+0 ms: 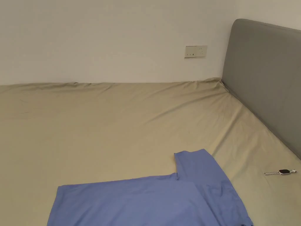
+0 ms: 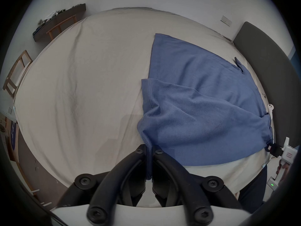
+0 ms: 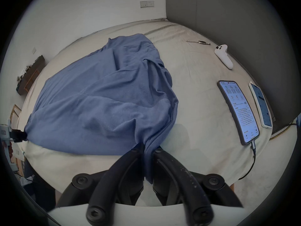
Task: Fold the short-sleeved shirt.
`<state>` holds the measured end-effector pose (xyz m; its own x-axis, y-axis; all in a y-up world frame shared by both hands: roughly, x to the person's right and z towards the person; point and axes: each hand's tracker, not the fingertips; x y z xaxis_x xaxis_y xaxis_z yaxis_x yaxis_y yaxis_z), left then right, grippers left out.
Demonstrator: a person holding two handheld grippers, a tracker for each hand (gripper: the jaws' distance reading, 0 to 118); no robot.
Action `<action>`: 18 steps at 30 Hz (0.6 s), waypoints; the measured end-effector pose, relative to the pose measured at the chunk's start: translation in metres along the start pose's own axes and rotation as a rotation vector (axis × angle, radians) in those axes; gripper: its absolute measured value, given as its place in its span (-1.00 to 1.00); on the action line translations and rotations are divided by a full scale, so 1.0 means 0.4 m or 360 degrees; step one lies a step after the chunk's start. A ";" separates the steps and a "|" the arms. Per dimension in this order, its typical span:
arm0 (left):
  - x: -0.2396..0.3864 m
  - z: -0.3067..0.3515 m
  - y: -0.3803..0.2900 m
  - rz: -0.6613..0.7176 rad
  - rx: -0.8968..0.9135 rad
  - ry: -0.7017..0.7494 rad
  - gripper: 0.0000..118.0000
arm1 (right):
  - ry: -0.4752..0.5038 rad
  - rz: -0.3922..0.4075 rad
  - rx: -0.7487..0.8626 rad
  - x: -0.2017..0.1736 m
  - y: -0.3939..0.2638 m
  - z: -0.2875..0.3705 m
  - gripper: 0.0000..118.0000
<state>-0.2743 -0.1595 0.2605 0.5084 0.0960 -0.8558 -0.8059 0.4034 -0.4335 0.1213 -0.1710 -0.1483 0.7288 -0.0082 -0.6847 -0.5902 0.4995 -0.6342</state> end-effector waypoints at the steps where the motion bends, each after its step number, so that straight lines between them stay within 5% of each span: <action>1: 0.007 0.008 0.002 -0.0028 0.0016 0.0018 -0.87 | -0.0040 0.0054 0.0030 -0.008 0.004 0.011 -0.44; 3: 0.023 0.046 0.013 -0.0089 0.0154 0.0075 -0.43 | -0.0139 0.0147 0.0123 -0.028 0.016 0.053 0.28; 4: 0.033 0.077 0.017 -0.0114 0.0253 0.0092 0.10 | -0.0172 0.0168 0.0203 -0.040 0.034 0.099 0.62; 6: 0.059 0.167 0.034 -0.0140 0.0532 0.0103 0.81 | -0.0132 0.0199 0.0477 -0.055 0.065 0.191 0.69; 7: 0.071 0.210 0.045 -0.0140 0.0654 0.0101 0.95 | -0.0115 0.0215 0.0612 -0.065 0.084 0.236 0.69; 14: 0.184 0.462 0.088 -0.0104 0.1579 -0.0077 0.81 | -0.0178 0.0226 0.1477 -0.136 0.201 0.445 0.69; 16: 0.211 0.480 0.078 -0.0135 0.1698 -0.0053 0.33 | -0.0172 0.0215 0.1585 -0.158 0.209 0.473 0.63; 18: 0.230 0.486 0.060 -0.0134 0.1771 -0.0006 -0.32 | -0.0137 0.0222 0.1665 -0.180 0.205 0.490 0.25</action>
<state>-0.1876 0.0360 0.2263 0.5511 0.0319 -0.8338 -0.0483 0.9988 0.0063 0.0885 0.0403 -0.0804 0.7241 0.1476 -0.6738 -0.1073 0.9890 0.1014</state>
